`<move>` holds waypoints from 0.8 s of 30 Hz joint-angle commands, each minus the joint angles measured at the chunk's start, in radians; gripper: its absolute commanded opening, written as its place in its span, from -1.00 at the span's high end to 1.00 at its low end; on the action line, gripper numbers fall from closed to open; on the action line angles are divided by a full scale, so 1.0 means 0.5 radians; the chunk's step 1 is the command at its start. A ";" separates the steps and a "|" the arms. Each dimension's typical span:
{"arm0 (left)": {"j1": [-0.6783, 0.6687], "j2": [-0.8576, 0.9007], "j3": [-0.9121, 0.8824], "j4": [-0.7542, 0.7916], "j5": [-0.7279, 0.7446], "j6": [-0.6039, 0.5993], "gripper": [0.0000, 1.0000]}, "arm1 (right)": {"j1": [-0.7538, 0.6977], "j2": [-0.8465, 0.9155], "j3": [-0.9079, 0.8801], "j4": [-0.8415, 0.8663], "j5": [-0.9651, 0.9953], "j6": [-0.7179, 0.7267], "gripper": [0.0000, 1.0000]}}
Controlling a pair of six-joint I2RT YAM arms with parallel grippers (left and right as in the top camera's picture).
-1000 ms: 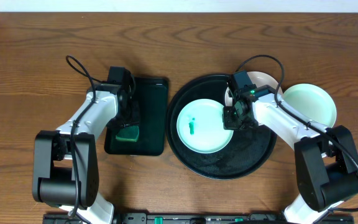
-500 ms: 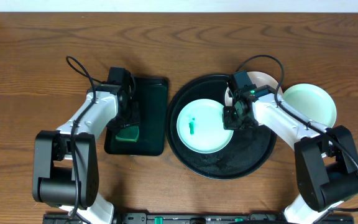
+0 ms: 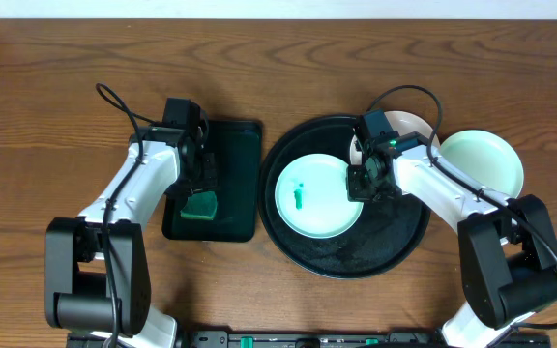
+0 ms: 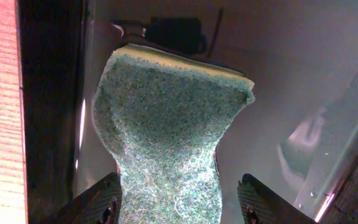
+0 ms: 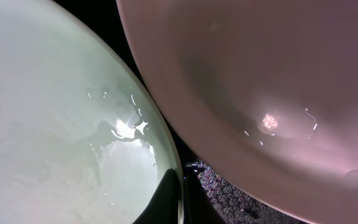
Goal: Clean dirty plates on tray and stack at the side
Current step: 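Grasp the green sponge with the left gripper while right holds the plate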
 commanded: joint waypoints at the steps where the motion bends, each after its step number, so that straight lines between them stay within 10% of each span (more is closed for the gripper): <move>1: 0.005 -0.010 -0.001 -0.007 -0.030 0.012 -0.22 | -0.008 0.005 -0.016 -0.014 0.169 0.010 0.97; 24: 0.005 0.047 -0.091 0.095 -0.079 -0.034 -0.23 | -0.008 0.005 -0.015 -0.013 0.169 0.010 0.97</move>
